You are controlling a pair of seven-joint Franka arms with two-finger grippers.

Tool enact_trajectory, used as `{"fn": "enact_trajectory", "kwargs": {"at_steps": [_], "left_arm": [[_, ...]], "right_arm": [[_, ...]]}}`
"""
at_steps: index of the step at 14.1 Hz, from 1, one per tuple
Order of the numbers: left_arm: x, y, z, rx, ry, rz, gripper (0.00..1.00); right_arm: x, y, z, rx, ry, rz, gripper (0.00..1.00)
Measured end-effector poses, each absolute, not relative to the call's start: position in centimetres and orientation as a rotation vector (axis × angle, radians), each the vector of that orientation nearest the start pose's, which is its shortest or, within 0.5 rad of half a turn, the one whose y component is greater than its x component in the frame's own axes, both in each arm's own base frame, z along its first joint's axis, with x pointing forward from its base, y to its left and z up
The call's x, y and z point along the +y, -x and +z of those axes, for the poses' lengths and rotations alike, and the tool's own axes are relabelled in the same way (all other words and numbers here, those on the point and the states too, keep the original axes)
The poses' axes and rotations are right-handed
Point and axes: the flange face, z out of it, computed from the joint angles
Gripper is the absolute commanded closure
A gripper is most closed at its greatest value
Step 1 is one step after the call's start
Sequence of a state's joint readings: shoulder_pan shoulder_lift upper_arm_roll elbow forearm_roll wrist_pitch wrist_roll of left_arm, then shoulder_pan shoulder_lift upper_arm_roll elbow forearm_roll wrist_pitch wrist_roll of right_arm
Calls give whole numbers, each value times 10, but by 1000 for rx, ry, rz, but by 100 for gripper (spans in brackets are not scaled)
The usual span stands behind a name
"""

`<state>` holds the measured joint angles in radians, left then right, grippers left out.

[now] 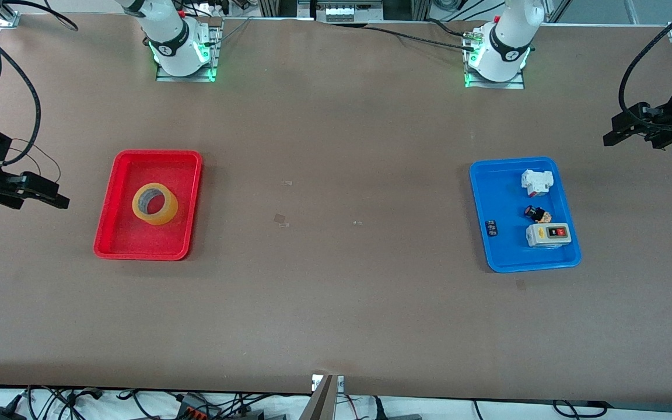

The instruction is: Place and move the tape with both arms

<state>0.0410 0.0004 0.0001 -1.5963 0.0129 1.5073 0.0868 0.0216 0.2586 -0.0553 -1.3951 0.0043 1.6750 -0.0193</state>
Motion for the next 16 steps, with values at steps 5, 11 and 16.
{"fn": "enact_trajectory", "kwargs": {"at_steps": [5, 11, 16], "left_arm": [[26, -548, 608, 65, 3131, 116, 0], [26, -549, 610, 65, 3131, 94, 0], [23, -549, 610, 74, 3130, 93, 0]], "right_arm": [[-18, -596, 554, 10, 3151, -80, 0], [-16, -568, 572, 6, 3146, 27, 0], [-16, -564, 570, 4, 3144, 92, 0]]}}
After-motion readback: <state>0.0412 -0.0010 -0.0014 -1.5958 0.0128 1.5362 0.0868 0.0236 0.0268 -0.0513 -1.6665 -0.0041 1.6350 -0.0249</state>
